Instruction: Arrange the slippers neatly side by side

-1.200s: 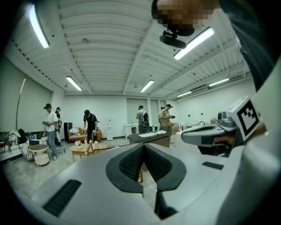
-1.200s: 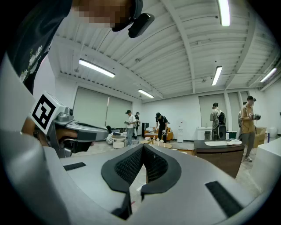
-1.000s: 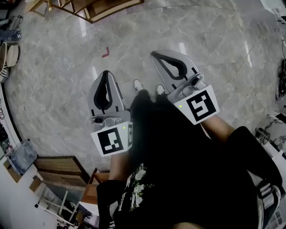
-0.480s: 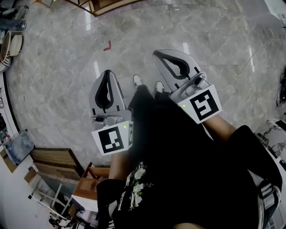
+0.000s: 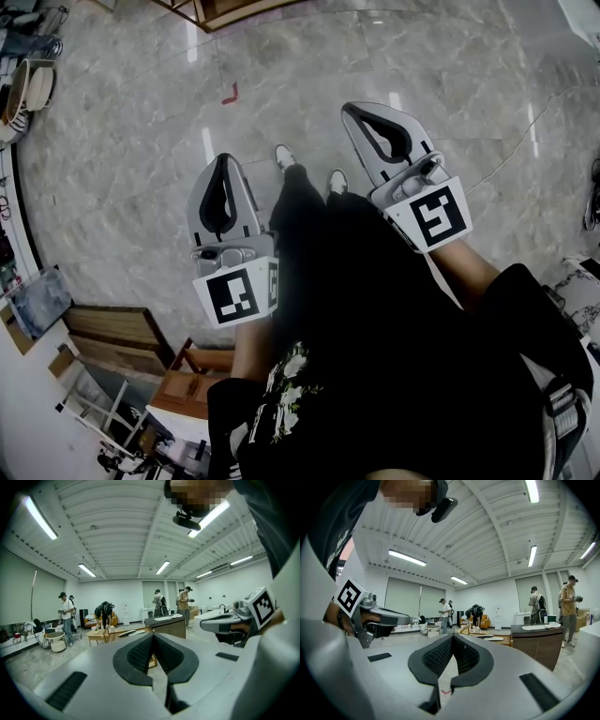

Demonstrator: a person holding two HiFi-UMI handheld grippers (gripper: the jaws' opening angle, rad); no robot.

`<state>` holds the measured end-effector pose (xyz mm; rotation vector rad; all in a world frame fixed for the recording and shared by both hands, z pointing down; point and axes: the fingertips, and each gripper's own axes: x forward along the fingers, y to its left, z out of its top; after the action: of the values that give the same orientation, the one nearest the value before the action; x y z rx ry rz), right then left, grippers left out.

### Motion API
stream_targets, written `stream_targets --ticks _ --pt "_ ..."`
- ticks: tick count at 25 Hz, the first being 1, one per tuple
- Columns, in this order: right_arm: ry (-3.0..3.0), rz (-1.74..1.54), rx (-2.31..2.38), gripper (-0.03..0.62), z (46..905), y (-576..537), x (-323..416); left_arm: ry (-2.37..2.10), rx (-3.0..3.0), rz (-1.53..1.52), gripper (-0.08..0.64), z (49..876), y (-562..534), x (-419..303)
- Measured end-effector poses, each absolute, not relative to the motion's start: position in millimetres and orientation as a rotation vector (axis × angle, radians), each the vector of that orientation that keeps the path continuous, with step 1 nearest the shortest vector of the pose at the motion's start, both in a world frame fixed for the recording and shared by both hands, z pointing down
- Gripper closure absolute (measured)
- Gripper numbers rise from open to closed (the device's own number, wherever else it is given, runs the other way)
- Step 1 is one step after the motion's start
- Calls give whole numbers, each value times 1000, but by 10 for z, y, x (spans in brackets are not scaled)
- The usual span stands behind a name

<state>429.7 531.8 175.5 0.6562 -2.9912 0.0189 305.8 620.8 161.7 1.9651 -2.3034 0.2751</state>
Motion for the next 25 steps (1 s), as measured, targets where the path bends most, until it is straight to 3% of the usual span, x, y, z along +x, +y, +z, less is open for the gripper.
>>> stream_targets --ticks 25 --pt "-2960 55 613 598 1937 4815 3496 -2306 1961 295 558 1712 5668 2309"
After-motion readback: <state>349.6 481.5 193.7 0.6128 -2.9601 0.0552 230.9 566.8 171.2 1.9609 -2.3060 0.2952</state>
